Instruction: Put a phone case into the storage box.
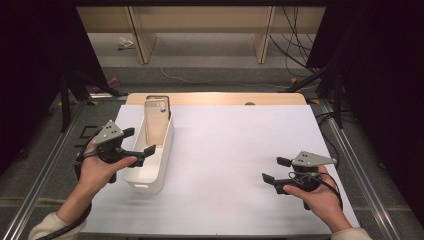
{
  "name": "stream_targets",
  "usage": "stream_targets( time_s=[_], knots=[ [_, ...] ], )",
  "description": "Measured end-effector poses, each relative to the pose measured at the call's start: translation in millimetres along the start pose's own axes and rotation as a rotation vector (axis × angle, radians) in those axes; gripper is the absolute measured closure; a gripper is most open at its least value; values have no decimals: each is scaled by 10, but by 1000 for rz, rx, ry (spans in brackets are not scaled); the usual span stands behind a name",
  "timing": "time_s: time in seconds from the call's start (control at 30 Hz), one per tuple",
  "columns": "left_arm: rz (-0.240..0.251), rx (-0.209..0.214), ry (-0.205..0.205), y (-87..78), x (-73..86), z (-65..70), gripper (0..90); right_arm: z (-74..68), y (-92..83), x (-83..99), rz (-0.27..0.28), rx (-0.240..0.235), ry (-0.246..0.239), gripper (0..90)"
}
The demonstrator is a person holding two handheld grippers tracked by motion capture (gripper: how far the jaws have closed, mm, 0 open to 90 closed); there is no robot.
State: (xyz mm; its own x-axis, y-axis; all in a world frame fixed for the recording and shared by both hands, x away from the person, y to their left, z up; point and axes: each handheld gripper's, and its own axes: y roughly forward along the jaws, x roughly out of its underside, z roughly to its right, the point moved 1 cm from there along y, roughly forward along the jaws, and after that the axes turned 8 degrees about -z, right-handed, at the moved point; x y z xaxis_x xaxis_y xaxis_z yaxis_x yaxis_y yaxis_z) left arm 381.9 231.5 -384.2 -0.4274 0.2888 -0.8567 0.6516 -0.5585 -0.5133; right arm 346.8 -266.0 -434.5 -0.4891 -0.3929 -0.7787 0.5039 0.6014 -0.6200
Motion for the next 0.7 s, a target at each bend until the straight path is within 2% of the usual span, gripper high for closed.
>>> stream_targets(
  time_s=[0.53,0.7],
  knots=[
    [-22,38,26,-11,80,144,19,2,-4,0,2,1,-2,185],
    [-21,38,27,-23,95,158,19,1,-4,0,3,0,-1,185]
  ],
)
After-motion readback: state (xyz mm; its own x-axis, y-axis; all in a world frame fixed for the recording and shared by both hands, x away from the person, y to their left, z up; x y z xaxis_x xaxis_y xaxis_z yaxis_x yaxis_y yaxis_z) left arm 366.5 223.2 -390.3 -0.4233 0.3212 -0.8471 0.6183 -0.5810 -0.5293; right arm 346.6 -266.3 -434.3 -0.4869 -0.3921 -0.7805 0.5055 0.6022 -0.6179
